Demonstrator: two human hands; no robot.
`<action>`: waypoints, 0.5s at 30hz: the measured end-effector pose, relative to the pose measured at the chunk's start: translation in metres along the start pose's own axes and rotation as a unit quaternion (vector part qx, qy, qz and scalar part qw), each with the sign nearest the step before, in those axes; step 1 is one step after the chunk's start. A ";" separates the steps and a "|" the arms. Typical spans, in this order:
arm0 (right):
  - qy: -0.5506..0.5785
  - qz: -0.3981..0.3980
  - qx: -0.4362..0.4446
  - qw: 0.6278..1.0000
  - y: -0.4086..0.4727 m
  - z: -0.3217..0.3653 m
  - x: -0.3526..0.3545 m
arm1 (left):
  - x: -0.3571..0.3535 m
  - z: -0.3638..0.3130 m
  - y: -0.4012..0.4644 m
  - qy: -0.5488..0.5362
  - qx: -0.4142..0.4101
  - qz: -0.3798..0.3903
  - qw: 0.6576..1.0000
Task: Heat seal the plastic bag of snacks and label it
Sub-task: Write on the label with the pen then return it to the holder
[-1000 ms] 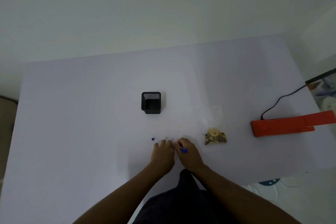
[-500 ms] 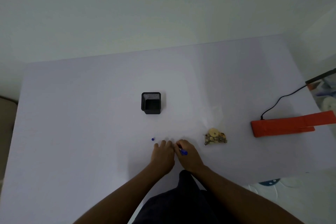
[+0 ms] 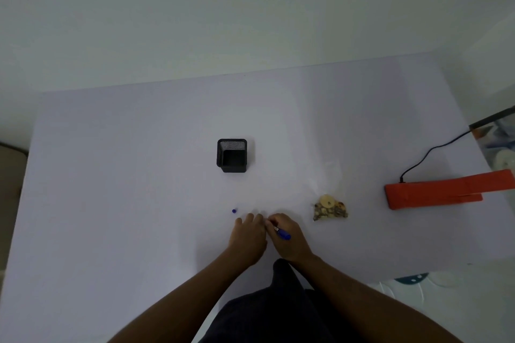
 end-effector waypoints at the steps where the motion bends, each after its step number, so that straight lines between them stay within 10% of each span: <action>1: 0.010 -0.005 -0.005 1.000 0.000 -0.002 0.000 | -0.001 0.002 -0.001 -0.010 -0.005 -0.005 1.000; 8: 0.058 -0.005 -0.007 0.998 -0.001 0.005 0.008 | 0.027 0.051 -0.015 -0.102 0.096 -0.161 0.977; 15: 0.070 -0.010 0.012 0.997 0.011 0.023 0.018 | 0.003 0.092 -0.010 -0.213 0.197 -0.128 0.948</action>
Point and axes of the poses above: each hand's wrist, its own y-axis towards the middle knuckle, its own x-axis out of the back of the hand, z = x × y, the point moved 6 cm from there along y, towards the middle knuckle, and after that the axes turned 9 degrees about -x, right-handed, at the moved point
